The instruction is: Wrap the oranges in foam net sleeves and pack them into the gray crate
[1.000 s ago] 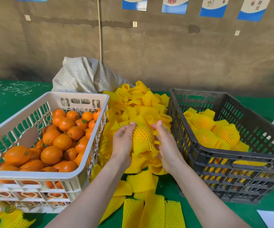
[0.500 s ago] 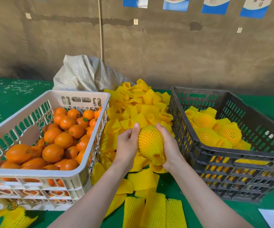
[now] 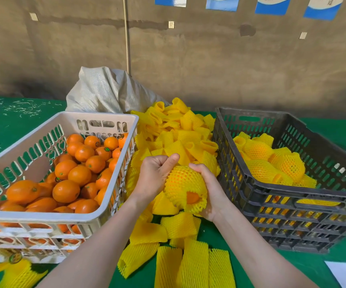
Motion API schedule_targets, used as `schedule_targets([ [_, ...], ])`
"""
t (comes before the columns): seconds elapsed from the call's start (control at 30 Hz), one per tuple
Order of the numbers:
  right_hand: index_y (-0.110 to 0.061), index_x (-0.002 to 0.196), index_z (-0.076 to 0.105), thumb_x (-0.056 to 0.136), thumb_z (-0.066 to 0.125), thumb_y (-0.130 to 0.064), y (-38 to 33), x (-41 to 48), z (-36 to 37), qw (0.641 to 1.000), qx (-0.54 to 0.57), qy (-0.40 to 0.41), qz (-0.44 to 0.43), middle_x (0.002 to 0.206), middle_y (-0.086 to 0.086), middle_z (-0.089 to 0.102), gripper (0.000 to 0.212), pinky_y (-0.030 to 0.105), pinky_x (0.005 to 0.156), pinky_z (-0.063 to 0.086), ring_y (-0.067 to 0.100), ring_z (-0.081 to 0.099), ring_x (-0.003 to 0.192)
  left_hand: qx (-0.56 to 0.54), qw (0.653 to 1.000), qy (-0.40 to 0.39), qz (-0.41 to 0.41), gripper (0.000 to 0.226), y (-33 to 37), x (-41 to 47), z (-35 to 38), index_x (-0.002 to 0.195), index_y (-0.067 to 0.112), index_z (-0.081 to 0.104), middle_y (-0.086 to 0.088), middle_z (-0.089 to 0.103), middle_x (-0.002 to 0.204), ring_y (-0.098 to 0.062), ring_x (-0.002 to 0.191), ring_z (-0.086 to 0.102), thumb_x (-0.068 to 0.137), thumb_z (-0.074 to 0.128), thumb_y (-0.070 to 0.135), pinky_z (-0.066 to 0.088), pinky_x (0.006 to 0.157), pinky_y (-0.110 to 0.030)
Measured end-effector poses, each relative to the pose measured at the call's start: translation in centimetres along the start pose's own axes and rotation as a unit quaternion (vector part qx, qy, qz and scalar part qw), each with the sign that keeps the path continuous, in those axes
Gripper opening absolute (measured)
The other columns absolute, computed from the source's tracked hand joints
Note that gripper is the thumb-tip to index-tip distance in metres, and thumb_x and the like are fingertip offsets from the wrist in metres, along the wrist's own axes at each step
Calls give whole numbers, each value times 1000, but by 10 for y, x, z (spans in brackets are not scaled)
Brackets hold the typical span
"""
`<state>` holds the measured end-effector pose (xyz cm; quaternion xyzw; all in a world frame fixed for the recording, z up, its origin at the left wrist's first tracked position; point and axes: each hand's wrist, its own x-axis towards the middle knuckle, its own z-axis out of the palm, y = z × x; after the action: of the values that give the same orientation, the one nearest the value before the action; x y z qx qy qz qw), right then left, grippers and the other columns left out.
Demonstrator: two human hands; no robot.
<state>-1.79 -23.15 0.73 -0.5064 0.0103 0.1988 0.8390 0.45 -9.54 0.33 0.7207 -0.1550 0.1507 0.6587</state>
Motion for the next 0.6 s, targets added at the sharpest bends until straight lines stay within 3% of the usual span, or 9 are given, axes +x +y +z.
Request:
schedule_targets([
  [0.1,-22,62,76,67,66,-34,0,-1,0,1000,0,-21,-3,68,5,71,16,25,53,54,16,68,60,-23,999,-31,-3,46,0,2,-2,45,17,32,10,29,41,-4,39,22,80,54,36,20,45,-25],
  [0.2,-21,64,77,66,61,-35,0,-1,1,1000,-7,-29,-3,70,6,70,21,25,55,54,17,68,62,-36,998,-46,-7,45,-2,2,-3,46,15,32,2,27,44,-5,41,21,79,55,36,18,46,-27],
  [0.27,-17,69,76,64,68,-27,0,-2,3,999,-27,-27,-11,73,7,70,14,26,56,54,17,68,64,-43,999,-28,-9,45,-2,1,-1,49,13,35,-1,30,48,-8,43,24,79,55,39,19,46,-28],
  [0.33,-18,80,70,62,70,-30,2,1,3,994,-83,7,-67,83,7,68,22,30,67,53,19,66,77,-39,997,29,-54,45,-3,1,1,57,8,46,-4,43,55,-7,49,38,78,53,48,28,50,-25],
  [0.4,-14,94,64,69,62,-34,3,5,2,966,-186,72,-167,99,8,64,32,38,84,49,22,60,95,-73,973,33,-217,49,0,2,-2,83,15,61,-2,64,82,-6,77,60,78,48,62,46,67,-25],
  [0.47,-10,100,58,75,56,-39,4,6,2,917,-279,106,-264,99,5,61,38,35,85,46,19,57,96,-174,905,-45,-386,55,5,-2,-3,101,24,63,-5,72,98,-22,91,69,76,47,70,55,74,-40],
  [0.53,-15,100,55,76,59,-43,7,7,1,864,-361,134,-323,100,0,59,37,27,82,46,14,56,96,-227,879,-70,-413,59,8,-5,1,111,29,64,-3,75,96,-24,85,72,70,53,70,58,66,-44],
  [0.6,-14,99,58,78,59,-47,12,8,-1,810,-408,170,-386,103,-1,57,40,26,87,43,15,52,103,-229,887,-62,-397,66,9,-6,6,119,29,62,-3,74,102,-22,91,71,66,56,68,57,68,-42],
])
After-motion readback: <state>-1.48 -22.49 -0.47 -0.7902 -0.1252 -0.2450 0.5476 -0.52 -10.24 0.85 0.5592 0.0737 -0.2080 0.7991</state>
